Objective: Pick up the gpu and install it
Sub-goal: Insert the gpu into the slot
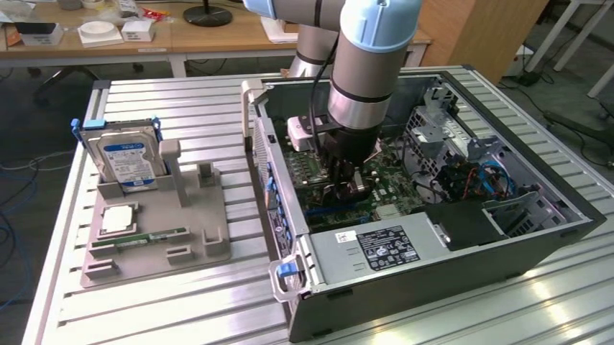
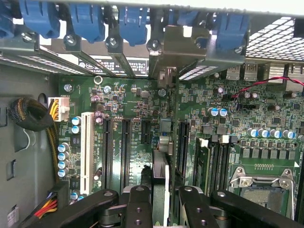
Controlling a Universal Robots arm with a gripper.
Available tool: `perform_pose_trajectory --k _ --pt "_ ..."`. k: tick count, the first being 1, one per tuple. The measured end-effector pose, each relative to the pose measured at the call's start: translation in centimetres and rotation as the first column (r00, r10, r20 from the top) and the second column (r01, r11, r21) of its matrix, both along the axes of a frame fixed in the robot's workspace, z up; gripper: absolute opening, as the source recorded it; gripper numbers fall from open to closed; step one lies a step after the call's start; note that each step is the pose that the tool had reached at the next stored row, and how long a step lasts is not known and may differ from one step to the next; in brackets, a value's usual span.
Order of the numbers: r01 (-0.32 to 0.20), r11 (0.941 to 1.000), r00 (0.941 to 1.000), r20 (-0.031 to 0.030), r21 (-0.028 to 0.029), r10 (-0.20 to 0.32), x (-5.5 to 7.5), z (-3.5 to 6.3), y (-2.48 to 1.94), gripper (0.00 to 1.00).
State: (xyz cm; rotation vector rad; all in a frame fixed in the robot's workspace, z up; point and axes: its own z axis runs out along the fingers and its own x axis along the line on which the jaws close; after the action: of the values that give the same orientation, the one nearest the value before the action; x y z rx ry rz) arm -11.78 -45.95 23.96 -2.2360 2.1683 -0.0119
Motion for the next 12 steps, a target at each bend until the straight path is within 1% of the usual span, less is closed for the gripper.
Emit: perform_pose_trajectory --k 12 --pt "0.000 1.0000 1.0000 0.0000 0.0000 0.000 0.00 -0.09 0.00 0.27"
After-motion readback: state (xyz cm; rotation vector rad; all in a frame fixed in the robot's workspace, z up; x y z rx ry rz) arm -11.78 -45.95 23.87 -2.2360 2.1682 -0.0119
